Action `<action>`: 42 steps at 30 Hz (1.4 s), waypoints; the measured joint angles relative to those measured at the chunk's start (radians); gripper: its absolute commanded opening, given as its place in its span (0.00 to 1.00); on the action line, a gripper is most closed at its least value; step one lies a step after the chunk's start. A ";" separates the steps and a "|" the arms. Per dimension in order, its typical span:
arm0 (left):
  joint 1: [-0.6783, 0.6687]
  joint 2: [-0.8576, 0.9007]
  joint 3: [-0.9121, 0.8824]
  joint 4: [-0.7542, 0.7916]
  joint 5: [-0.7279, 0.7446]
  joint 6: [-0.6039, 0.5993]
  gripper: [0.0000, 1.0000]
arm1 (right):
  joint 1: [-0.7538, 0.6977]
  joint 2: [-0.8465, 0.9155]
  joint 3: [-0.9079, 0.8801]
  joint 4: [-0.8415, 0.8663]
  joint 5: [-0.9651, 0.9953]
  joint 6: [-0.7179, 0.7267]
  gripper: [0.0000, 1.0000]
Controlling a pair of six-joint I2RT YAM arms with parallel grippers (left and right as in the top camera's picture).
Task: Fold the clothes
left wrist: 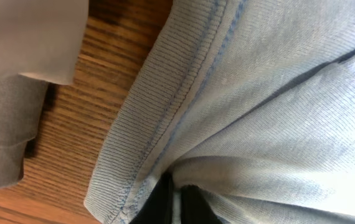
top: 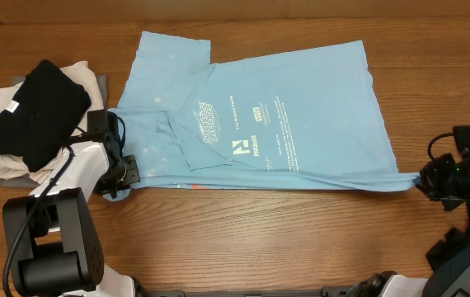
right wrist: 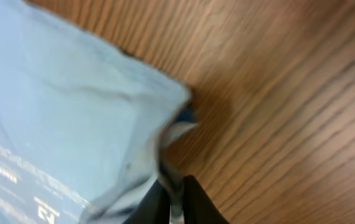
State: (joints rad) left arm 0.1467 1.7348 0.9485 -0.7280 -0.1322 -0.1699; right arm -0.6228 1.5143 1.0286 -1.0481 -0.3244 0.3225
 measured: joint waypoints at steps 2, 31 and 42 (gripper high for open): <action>0.002 0.001 0.000 0.000 0.000 -0.003 0.15 | 0.043 0.000 0.000 -0.019 -0.017 -0.031 0.15; 0.017 0.001 0.000 0.003 0.042 -0.003 0.15 | 0.193 0.045 0.002 0.331 0.089 0.233 0.11; 0.002 -0.009 0.045 -0.061 0.387 0.210 0.34 | 0.193 0.058 0.002 0.320 0.111 0.249 0.11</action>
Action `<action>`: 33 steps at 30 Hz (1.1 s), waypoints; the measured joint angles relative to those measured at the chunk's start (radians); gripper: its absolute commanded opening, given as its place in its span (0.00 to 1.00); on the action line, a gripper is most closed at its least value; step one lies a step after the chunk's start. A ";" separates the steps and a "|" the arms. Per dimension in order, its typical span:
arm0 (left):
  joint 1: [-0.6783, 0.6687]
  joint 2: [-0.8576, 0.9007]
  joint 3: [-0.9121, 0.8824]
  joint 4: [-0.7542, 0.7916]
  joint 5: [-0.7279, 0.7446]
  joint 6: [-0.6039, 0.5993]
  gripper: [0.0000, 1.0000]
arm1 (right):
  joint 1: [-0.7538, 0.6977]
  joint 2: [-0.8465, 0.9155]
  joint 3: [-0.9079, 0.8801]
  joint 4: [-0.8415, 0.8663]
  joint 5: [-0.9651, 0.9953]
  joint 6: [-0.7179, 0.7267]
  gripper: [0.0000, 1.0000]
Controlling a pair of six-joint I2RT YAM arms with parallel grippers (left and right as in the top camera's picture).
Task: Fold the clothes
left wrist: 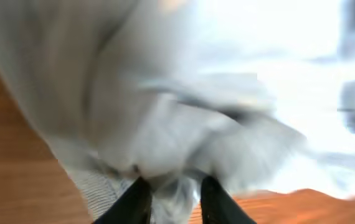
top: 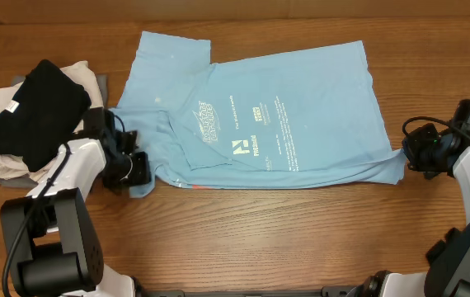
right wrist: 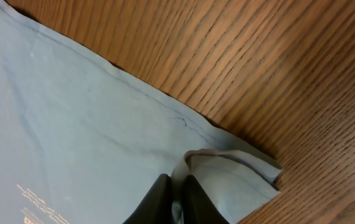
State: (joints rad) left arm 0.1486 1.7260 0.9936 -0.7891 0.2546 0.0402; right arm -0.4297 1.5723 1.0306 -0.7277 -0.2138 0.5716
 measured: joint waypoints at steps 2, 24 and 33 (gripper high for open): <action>-0.011 -0.019 0.026 0.000 0.034 0.026 0.37 | 0.000 0.000 0.000 0.000 0.000 0.001 0.11; -0.195 -0.027 0.094 0.111 0.172 0.006 0.52 | 0.000 0.000 0.000 0.002 -0.007 0.000 0.12; -0.297 0.108 0.094 0.143 0.147 -0.100 0.46 | 0.000 0.000 0.000 0.002 -0.008 0.000 0.12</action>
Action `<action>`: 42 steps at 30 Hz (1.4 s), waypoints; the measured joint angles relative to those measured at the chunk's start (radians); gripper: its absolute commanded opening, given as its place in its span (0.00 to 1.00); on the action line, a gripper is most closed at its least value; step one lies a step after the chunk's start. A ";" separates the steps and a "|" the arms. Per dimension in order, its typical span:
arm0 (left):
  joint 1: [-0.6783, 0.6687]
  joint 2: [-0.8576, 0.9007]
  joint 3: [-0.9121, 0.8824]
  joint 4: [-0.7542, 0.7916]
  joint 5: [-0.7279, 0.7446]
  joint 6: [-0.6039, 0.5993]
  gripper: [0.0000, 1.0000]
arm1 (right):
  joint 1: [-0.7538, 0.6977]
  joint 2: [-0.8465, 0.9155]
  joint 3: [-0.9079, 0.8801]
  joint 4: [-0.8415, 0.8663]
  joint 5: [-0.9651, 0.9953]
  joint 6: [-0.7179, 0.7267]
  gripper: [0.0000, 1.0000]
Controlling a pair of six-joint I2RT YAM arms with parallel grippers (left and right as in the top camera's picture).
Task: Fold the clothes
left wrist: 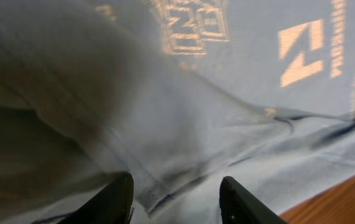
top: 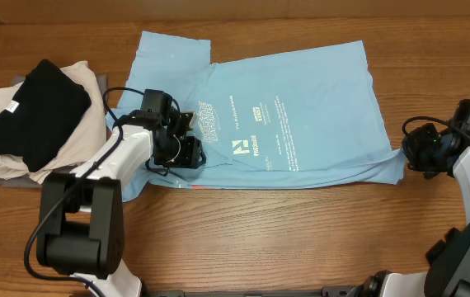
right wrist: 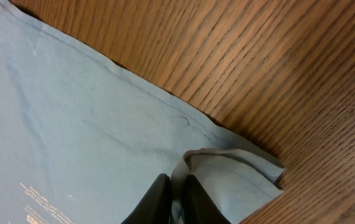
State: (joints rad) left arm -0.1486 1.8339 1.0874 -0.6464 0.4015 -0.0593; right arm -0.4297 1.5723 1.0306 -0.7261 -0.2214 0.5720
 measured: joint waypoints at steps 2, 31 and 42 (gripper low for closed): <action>0.000 0.013 0.000 -0.006 -0.006 -0.010 0.46 | 0.000 0.000 0.000 0.000 0.000 0.000 0.12; 0.085 -0.016 0.216 -0.173 -0.017 -0.043 0.04 | 0.000 0.000 0.000 0.011 0.000 0.000 0.12; 0.107 -0.058 0.283 -0.188 -0.055 -0.043 0.04 | 0.005 0.000 0.000 0.042 -0.001 0.000 0.12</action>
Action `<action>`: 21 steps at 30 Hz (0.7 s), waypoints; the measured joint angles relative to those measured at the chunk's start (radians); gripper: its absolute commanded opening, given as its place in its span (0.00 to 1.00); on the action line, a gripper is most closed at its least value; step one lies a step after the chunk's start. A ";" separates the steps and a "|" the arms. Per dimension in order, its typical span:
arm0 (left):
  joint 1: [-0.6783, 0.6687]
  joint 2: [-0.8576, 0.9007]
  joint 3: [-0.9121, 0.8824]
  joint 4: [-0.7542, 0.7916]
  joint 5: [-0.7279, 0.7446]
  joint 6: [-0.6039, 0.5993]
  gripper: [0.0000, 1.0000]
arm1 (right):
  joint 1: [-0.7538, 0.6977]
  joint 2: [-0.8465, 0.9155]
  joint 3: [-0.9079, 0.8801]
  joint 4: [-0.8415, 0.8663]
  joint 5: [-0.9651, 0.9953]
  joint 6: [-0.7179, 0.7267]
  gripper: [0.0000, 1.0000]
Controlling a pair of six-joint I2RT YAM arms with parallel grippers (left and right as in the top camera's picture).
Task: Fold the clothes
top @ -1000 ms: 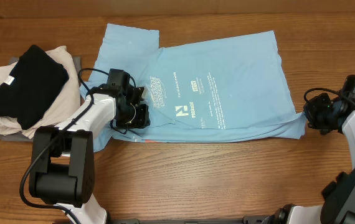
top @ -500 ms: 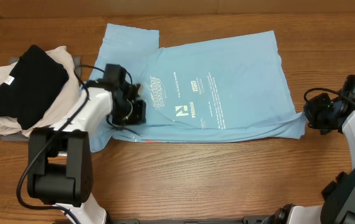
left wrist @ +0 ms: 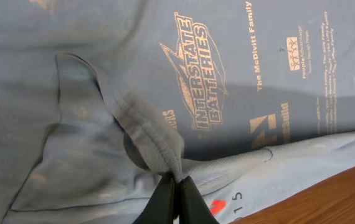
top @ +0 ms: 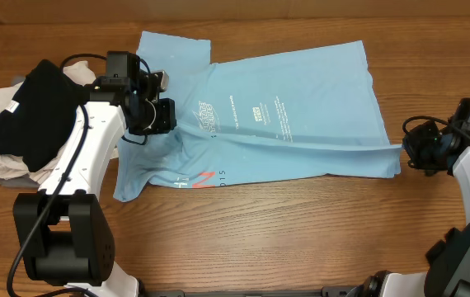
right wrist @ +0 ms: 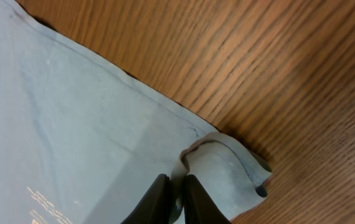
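Note:
A light blue T-shirt [top: 284, 124] with printed text lies spread on the wooden table [top: 301, 239], a front flap with a red "15" print showing near the front edge. My left gripper [top: 154, 115] is over the shirt's left part, shut on a ribbed fold of the cloth [left wrist: 156, 146]; its fingertips [left wrist: 176, 186] pinch that fold. My right gripper [top: 415, 153] is at the shirt's right front corner, shut on the hem [right wrist: 227, 168], with the cloth caught between its tips [right wrist: 177, 190].
A pile of folded clothes, a black garment [top: 33, 111] on top of beige ones, sits at the table's left side close to my left arm. Bare wood [right wrist: 277, 74] lies right of the shirt.
My left gripper was open over the shirt's lower left near the logo; now it is shut on a ribbed fold farther back and left. A front layer with "15" now shows. The right gripper holds as before.
First both grippers held the shirt's front edge at its two corners. Then the right gripper stood a little farther back with its corner, the left still at the left edge. Then the left was open over the logo area, and now it pinches a ribbed fold.

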State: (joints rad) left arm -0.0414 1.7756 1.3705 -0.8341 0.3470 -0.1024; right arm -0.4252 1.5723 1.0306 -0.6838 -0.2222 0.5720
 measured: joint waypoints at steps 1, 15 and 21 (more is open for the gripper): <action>0.000 0.000 0.000 -0.001 -0.003 0.000 0.04 | 0.003 0.000 0.000 0.009 0.000 0.000 0.12; -0.003 0.000 0.000 -0.017 -0.019 0.000 0.14 | 0.059 0.000 0.000 0.137 -0.005 0.008 0.47; -0.003 0.000 0.000 -0.029 -0.032 0.000 0.56 | 0.048 0.000 0.000 0.093 0.002 -0.005 0.49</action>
State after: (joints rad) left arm -0.0441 1.7756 1.3705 -0.8627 0.3145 -0.1024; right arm -0.3771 1.5723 1.0306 -0.5903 -0.2199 0.5674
